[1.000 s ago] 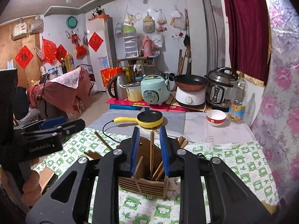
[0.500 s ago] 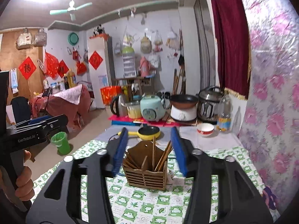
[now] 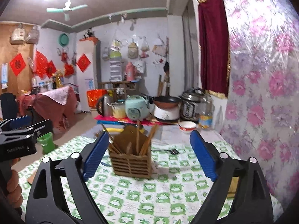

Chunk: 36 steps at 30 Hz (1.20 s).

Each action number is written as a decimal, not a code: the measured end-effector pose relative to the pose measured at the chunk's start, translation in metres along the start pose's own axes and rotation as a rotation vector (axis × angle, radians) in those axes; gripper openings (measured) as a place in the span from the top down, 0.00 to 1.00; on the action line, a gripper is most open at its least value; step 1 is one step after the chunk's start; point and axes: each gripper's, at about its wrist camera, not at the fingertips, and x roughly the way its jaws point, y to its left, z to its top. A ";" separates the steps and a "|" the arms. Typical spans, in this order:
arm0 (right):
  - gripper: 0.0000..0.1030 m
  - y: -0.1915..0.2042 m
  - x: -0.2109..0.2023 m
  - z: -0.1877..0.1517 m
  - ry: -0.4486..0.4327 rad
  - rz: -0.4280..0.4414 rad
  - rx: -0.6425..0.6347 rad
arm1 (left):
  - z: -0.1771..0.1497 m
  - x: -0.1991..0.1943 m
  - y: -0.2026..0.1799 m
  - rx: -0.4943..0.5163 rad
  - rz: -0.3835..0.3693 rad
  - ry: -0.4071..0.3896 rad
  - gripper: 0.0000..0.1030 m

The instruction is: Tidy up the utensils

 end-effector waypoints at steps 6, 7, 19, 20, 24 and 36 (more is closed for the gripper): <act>0.13 -0.011 0.067 -0.022 0.134 -0.064 0.059 | -0.021 0.059 -0.004 0.016 0.055 0.073 0.05; 0.13 -0.011 0.073 -0.023 0.144 -0.064 0.067 | -0.021 0.070 -0.007 0.020 0.071 0.082 0.05; 0.12 -0.014 0.134 -0.047 0.222 -0.059 0.074 | -0.041 0.146 -0.012 -0.037 0.059 0.160 0.05; 0.12 -0.016 0.134 -0.050 0.229 -0.055 0.077 | -0.044 0.150 -0.013 -0.035 0.055 0.170 0.05; 0.12 -0.018 0.138 -0.061 0.253 -0.045 0.085 | -0.059 0.157 -0.015 -0.008 0.048 0.218 0.05; 0.12 -0.005 0.126 -0.074 0.192 -0.084 0.049 | -0.071 0.144 -0.013 -0.007 0.054 0.205 0.05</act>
